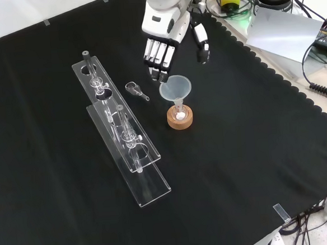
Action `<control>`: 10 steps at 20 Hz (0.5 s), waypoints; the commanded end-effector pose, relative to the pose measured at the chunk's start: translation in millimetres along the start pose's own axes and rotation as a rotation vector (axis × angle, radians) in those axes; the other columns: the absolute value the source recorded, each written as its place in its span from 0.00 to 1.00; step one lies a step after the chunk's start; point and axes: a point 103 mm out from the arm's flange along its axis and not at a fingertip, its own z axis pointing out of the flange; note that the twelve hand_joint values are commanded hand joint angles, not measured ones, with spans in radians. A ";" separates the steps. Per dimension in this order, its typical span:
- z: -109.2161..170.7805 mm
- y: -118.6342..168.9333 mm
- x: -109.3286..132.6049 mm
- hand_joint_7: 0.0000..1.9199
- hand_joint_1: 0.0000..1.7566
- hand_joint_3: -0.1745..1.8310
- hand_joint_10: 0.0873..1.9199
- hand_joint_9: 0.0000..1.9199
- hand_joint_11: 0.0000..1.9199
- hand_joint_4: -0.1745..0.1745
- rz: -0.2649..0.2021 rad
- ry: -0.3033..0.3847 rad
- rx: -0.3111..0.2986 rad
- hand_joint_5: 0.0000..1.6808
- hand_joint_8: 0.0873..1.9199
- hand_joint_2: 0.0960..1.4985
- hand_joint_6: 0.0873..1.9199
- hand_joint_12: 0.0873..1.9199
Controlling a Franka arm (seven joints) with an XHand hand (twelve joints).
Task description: Remove the funnel from the round-bottom flask.
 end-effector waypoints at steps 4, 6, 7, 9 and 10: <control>17.7 25.9 9.2 0.00 0.30 0.28 0.45 0.05 0.19 0.45 -0.029 -0.052 0.137 0.01 0.07 0.42 0.00 0.76; 19.6 28.9 10.0 0.00 0.30 0.27 0.46 0.03 0.19 0.47 -0.027 -0.067 0.146 0.00 0.04 0.42 0.00 0.76; 20.4 30.1 9.9 0.00 0.30 0.27 0.46 0.03 0.19 0.47 -0.027 -0.070 0.150 0.00 0.03 0.42 0.00 0.76; 21.5 32.8 9.6 0.00 0.30 0.27 0.46 0.02 0.19 0.48 -0.026 -0.076 0.157 0.00 0.02 0.42 0.00 0.76; 22.0 33.7 9.1 0.00 0.30 0.27 0.47 0.02 0.19 0.48 -0.025 -0.080 0.159 0.00 0.02 0.42 0.00 0.77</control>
